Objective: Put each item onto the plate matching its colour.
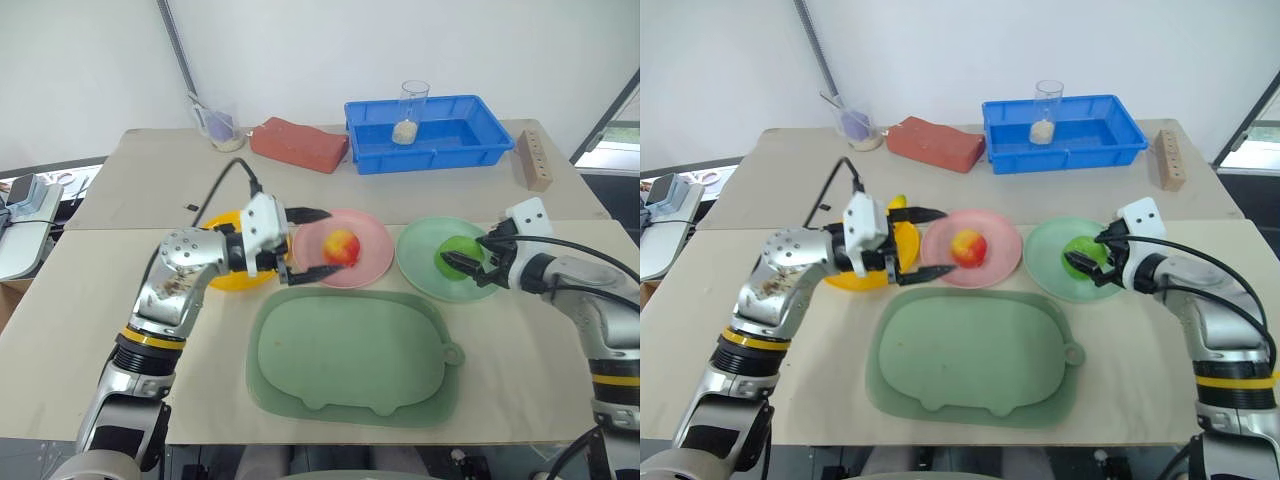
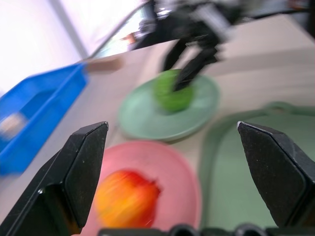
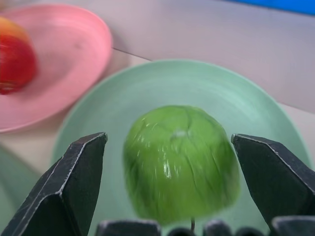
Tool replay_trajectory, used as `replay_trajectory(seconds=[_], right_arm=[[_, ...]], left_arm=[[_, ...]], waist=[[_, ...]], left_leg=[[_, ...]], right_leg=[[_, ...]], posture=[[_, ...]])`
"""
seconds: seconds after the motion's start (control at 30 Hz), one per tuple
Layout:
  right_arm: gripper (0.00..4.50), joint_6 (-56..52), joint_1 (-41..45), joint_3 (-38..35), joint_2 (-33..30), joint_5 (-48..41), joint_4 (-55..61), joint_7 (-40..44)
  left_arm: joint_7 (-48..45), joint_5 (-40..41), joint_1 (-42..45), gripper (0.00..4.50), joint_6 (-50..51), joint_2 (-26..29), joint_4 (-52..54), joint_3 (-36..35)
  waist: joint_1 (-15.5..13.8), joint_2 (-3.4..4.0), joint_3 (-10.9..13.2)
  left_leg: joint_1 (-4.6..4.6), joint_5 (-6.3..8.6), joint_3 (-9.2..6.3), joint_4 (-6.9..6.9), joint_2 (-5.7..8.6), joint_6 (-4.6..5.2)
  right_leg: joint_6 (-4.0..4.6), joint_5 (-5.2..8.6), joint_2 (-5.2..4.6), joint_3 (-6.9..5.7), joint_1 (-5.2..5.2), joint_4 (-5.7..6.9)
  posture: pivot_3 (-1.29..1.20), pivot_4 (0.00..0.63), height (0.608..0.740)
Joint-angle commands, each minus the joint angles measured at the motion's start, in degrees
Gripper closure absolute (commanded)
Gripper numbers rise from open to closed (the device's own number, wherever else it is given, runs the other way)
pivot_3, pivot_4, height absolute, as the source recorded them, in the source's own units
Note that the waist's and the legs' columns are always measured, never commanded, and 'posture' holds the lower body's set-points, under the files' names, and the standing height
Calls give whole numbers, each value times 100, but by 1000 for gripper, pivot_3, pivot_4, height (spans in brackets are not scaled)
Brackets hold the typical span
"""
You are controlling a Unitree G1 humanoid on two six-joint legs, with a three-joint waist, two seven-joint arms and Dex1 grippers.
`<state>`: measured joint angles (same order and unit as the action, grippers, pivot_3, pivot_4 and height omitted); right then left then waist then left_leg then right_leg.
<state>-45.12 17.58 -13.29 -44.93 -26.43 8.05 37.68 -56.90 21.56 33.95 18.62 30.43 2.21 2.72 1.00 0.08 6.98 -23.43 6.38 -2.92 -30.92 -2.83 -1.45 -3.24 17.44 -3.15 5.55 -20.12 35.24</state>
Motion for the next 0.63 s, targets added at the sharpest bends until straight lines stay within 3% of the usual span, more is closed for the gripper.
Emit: replay_trajectory(seconds=[0.03, 0.13, 0.33, 0.63], right_arm=[[9, 460, -302, -979, -244, -262, 370, 306], [9, 1076, -529, -1362, -58, 92, 63, -121], [9, 2759, -551, -1575, 489, 1100, -1280, -1393], [9, 4300, -119, -1583, 1011, 1792, -3279, -2983]], left_arm=[[1059, 67, 337, 0, 572, 264, -496, -1021], [2431, -409, 502, 0, 53, 547, -1779, -1894], [3901, -937, 205, 0, -1086, 1147, -3658, -2765], [4283, -748, -532, 0, -1771, 802, -4462, -3120]], waist=[[2, -1, 0], [51, -2, -1], [154, -6, 1], [57, 0, -2]], left_leg=[[6, 0, -2, -1, 0, 0], [31, 0, -5, 0, 0, 0], [34, 0, -5, 7, 0, 0], [36, 29, 14, 17, 1, -51]], right_leg=[[-1, 0, 0, -1, 1, 0], [-1, 2, 1, -3, 2, -3], [-2, 0, 0, 1, -2, -1], [4, -1, -12, -3, -4, 4]], posture=[[0, 150, 740], [0, 150, 740], [0, 150, 740], [0, 150, 740]])
